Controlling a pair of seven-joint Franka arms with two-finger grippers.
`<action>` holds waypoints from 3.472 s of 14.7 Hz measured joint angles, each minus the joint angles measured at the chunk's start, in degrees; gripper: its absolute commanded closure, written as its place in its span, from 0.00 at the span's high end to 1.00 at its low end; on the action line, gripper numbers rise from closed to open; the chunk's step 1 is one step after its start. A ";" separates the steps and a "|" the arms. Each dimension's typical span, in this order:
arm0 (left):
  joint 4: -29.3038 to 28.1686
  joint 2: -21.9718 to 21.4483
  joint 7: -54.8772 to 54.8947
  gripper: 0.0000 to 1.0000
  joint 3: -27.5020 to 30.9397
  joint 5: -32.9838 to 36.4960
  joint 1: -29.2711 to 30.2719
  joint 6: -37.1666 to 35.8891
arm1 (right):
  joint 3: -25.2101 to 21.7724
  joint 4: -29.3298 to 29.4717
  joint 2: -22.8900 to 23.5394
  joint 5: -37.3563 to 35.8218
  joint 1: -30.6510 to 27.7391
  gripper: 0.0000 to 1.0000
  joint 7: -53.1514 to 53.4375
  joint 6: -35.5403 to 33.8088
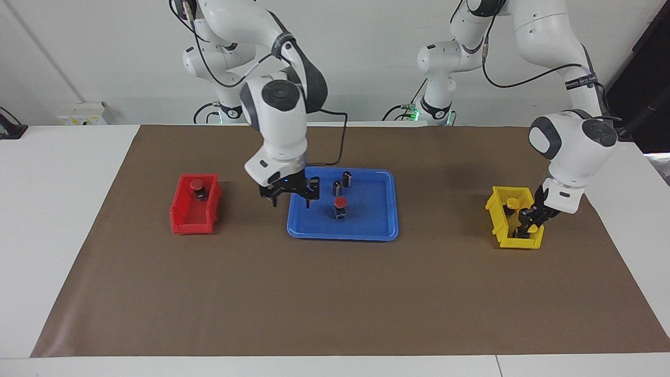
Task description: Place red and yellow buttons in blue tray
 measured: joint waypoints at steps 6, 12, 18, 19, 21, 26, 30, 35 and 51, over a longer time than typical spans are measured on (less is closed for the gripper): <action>19.45 -0.82 -0.25 0.02 -0.78 -0.10 -7.98 -22.79 | -0.02 -22.64 -17.61 0.08 -15.68 0.78 -20.18 2.26; 16.57 -0.13 -12.00 0.02 -1.59 -7.61 -29.24 -18.97 | 0.07 -34.30 -20.27 1.27 -21.18 0.62 -26.15 13.20; 6.30 1.12 -19.14 0.02 -1.58 -8.08 -39.03 -5.31 | 0.08 -38.66 -19.28 1.29 -21.34 0.62 -26.23 19.67; 5.28 1.37 -19.72 0.02 -1.55 -8.10 -39.20 -3.90 | 0.08 -39.33 -18.86 1.29 -21.34 0.62 -26.47 20.88; 4.27 1.90 -20.58 0.02 -1.44 -8.18 -39.41 -2.54 | 0.08 -40.10 -18.12 1.29 -21.48 0.62 -27.74 22.26; 2.48 2.90 -21.95 0.06 -1.40 -8.19 -40.19 -0.42 | 0.10 -41.07 -17.75 1.30 -22.69 0.61 -29.52 22.96; 2.36 3.20 -22.02 0.87 -1.35 -8.21 -40.20 -0.46 | 0.10 -41.99 -17.75 1.30 -22.78 0.59 -29.73 23.11; 6.59 0.37 -22.03 1.00 -0.52 -8.25 -40.07 -11.62 | 0.11 -43.04 -17.77 1.30 -22.78 0.26 -29.87 24.07; 9.99 -14.20 14.64 1.00 0.98 -3.74 -5.52 -27.32 | 1.72 -4.40 -6.59 3.58 -7.60 0.21 -12.36 -3.64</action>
